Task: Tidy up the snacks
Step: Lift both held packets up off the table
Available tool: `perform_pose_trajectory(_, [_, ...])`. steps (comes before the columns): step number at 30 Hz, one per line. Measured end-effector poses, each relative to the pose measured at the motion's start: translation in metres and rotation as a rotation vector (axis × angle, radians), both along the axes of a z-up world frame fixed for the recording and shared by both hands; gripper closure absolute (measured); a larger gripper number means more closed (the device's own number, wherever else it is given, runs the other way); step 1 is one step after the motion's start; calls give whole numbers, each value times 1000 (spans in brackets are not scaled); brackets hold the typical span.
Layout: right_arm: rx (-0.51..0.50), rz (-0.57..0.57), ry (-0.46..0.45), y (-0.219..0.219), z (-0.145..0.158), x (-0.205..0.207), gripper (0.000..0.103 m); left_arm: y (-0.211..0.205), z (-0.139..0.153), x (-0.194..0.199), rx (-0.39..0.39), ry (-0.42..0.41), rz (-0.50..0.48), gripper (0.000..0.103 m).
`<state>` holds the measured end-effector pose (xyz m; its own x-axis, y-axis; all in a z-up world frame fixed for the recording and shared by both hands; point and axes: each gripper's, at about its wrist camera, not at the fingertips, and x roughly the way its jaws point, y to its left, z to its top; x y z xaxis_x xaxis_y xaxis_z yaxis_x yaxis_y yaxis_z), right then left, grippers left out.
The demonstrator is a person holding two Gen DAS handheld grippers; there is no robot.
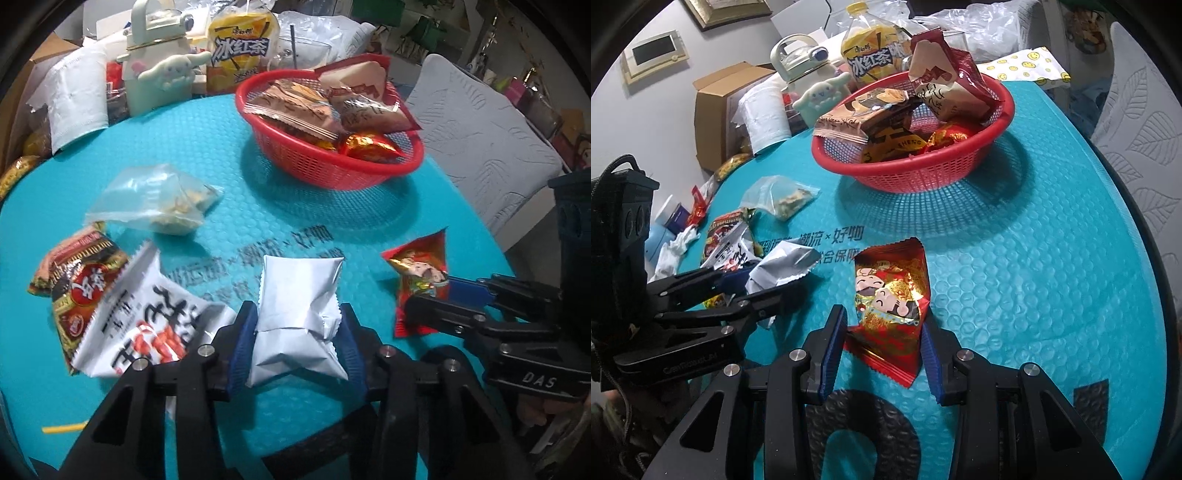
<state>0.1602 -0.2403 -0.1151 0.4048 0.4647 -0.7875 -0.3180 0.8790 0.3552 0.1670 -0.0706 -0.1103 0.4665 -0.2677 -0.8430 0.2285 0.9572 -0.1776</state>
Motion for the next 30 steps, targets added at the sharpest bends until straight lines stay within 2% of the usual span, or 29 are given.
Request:
perform_pose_trajectory(7, [29,10,20,-1,1,-16,65,-8,0,-25,-20,21,-32,59])
perform_pose_trajectory(14, [9,34,19,1,5,-44,65,-13,0,-56,-6,21,-49,59])
perform_pose_trajectory(20, [-3,40,8,0,6,-63,65,-14,-2,-69,-3,9,-35,59])
perform_pose_trajectory(23, [9,4,-9,-4,10,-66,64,-10,-2,-68,3,-1,-14,59])
perform_pose_trajectory(25, [16,-27,-14,-7,14,-64,55,-7,-1,-69,7,-8,0,59])
perform_pose_trajectory(30, [7,-72,-32,-6,19,-51,43,6,2,-72,17,-23,35,59])
